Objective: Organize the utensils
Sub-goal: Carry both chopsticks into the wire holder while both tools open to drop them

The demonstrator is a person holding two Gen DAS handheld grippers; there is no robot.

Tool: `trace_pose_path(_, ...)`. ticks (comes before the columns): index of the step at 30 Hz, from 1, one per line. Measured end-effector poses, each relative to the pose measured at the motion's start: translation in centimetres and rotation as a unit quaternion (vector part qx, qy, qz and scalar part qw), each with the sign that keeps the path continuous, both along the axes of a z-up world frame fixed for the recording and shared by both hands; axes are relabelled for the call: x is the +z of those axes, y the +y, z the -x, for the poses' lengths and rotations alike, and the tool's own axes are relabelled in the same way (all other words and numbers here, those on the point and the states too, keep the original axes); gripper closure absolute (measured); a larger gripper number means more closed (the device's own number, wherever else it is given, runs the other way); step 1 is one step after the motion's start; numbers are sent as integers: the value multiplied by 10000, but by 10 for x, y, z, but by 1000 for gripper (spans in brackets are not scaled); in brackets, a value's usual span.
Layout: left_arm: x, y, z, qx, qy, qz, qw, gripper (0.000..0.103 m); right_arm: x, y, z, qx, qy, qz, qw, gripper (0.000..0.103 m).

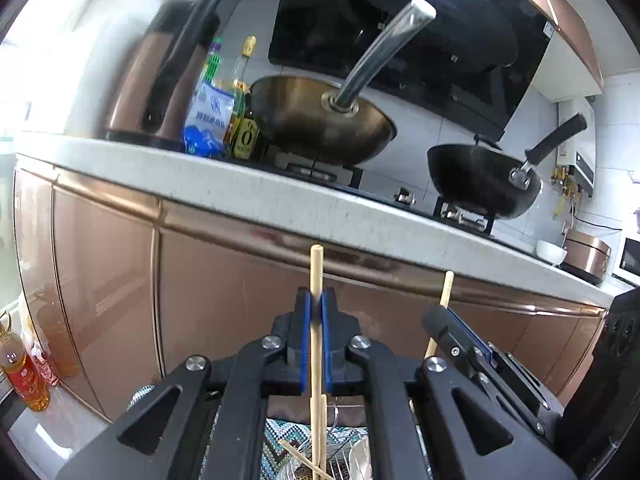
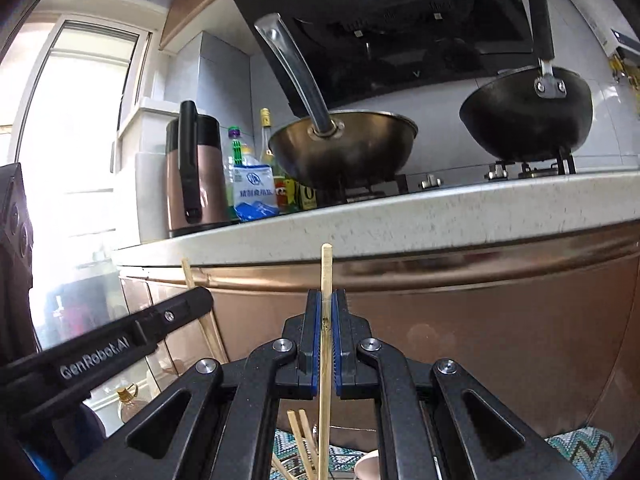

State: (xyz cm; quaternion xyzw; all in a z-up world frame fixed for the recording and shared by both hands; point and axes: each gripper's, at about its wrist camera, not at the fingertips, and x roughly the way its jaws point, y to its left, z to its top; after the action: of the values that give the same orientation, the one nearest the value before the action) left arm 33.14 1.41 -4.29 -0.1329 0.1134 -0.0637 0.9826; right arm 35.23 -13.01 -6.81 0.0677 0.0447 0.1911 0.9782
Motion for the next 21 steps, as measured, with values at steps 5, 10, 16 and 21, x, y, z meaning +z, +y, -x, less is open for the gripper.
trace_pose_path(5,-21,-10,-8,61,13,-169,9998,98,-18,4,-4,-148,-16,202,9997,98)
trace_pose_path(10,-39,-11,-12,62,189,-188,9996,98,-31,2,-4,-218,102,275,9993,98)
trace_pose_path(16,-44,-10,-9,30,297,-226,9993,98,-37,1,-2,-181,294,388,9986,98)
trace_pose_path(21,-37,-9,0,18,288,-215,9994,97,-30,-1,7,-213,312,387,9985,79)
